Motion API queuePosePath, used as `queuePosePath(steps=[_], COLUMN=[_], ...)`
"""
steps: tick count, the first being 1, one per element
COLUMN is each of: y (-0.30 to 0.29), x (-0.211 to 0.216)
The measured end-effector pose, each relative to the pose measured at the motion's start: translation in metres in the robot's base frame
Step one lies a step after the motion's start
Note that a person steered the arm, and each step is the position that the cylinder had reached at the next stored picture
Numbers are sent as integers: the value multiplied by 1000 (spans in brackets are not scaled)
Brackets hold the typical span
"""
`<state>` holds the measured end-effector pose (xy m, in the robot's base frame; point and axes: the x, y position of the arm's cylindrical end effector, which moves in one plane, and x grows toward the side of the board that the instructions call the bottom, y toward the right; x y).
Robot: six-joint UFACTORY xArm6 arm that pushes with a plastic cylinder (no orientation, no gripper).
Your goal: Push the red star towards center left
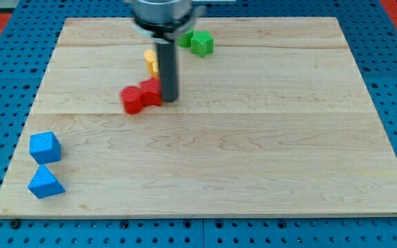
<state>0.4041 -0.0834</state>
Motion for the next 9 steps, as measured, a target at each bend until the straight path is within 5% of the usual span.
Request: queuePosePath(steps=[2,5,9], y=[-102,-42,-140], x=[-23,-12,9])
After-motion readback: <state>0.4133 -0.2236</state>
